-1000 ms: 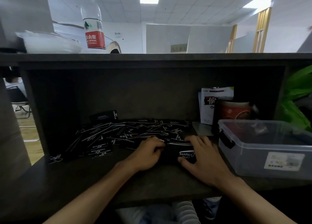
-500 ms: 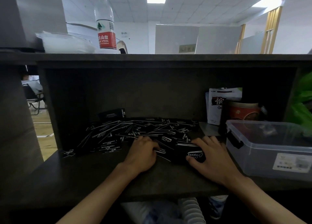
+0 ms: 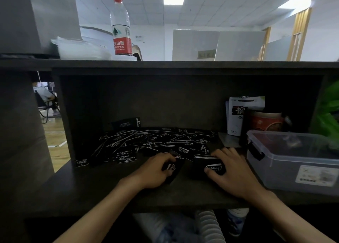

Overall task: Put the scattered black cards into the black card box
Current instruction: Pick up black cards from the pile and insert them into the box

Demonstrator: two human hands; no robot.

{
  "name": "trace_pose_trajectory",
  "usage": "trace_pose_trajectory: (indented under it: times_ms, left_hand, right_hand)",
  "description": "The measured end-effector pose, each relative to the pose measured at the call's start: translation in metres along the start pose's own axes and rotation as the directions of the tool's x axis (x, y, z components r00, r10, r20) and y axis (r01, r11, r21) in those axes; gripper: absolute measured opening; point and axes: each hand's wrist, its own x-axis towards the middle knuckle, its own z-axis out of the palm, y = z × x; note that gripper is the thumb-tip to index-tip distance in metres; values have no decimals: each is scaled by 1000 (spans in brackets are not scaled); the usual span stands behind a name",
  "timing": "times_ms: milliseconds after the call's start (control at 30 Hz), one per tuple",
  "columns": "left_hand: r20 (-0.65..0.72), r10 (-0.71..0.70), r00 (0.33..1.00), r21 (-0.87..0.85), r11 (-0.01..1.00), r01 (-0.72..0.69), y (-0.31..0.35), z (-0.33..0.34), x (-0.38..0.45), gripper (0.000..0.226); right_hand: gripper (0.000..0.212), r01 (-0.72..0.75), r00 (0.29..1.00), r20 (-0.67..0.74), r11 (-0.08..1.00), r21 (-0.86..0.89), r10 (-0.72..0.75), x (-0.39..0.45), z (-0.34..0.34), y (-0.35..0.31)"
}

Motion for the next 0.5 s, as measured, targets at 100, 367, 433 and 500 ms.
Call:
trace_pose_trajectory:
  times_ms: [100,367,433,500]
  left_hand:
    - [-109,-187,976,138,970,201,1,-6,-5,43]
    - [-54,-389,920,198,898,392,20,-14,-4,41]
    - [-48,-398,916,78,913,401,23,-13,-3,37]
    - [-97,-339,936,-50,941,336,27,-12,-2,26]
  right_hand:
    - [56,27,1000,10,999,29,-27,-1,-1,0]
    - [46,74,997,-7,996,48,-74,0,1,1]
    - [41,87,996,-15,995,58,-86,-1,1,1]
    - [41,93,996,-13,994,60,-92,-1,2,1]
